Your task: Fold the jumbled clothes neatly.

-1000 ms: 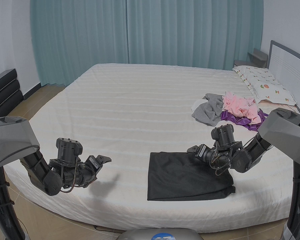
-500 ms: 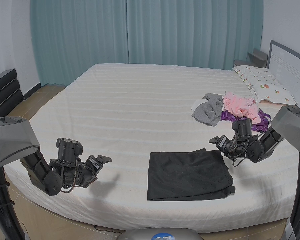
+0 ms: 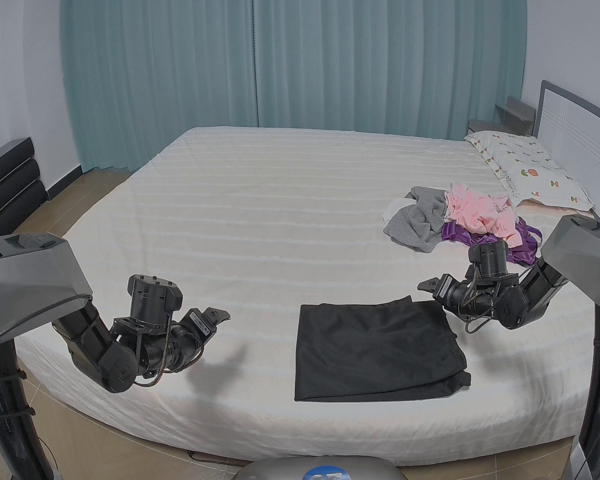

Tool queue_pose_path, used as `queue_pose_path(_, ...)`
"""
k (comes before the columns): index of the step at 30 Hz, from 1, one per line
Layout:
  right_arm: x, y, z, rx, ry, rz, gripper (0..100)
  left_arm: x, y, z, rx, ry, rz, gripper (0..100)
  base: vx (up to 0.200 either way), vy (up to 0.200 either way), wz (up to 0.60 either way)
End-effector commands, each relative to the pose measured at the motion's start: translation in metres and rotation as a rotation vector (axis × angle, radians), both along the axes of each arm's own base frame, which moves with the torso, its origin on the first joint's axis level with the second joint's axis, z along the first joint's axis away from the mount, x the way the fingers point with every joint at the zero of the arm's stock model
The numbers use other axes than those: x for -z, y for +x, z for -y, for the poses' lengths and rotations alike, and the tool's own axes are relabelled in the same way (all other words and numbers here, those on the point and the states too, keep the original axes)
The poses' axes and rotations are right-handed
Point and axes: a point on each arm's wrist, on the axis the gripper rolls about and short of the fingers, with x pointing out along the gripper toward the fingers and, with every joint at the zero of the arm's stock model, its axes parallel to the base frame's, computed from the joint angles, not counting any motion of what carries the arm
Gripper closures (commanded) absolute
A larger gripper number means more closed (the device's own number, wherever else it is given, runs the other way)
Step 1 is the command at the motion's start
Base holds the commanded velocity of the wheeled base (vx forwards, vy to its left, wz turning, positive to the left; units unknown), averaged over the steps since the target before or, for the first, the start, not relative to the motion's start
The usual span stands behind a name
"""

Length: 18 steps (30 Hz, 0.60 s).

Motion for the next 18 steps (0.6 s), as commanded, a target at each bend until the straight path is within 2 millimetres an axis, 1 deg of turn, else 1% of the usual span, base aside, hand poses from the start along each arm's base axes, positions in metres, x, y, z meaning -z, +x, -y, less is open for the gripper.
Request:
queue_pose_path(1,0.017,0.005,-0.004,-0.017,-0.025,-0.019,100,0.000,0.007,0.011,0.018,0.028,0.021,0,0.000,0.000,0.00)
queue_pose_path(4,0.014,0.006,-0.002,-0.009,-0.021,-0.011,100,-0.006,0.015,0.014,0.040,0.056,0.039,0,0.000,0.000,0.00)
queue_pose_path(7,0.010,0.007,0.004,0.008,-0.019,0.000,100,-0.011,0.028,0.022,0.053,0.064,0.045,0,0.000,0.000,0.00)
queue_pose_path(9,0.005,0.007,0.010,0.022,-0.017,0.008,100,-0.013,0.041,0.032,0.069,0.066,0.040,0,0.000,0.000,0.00)
queue_pose_path(12,0.002,0.007,0.017,0.042,-0.018,0.013,100,-0.014,0.053,0.048,0.096,0.070,0.033,0,0.000,0.000,0.00)
queue_pose_path(14,0.003,0.006,0.021,0.051,-0.019,0.007,100,-0.009,0.063,0.061,0.116,0.071,0.030,0,0.000,0.000,0.00)
queue_pose_path(15,0.003,0.005,0.021,0.052,-0.019,0.005,100,-0.007,0.065,0.064,0.121,0.072,0.028,0,0.000,0.000,0.00)
queue_pose_path(16,0.003,0.005,0.024,0.059,-0.018,0.003,100,-0.002,0.071,0.074,0.136,0.073,0.024,0,0.000,0.000,0.00)
queue_pose_path(18,0.003,0.005,0.027,0.068,-0.017,0.002,100,0.004,0.078,0.083,0.151,0.075,0.022,0,0.000,0.000,0.00)
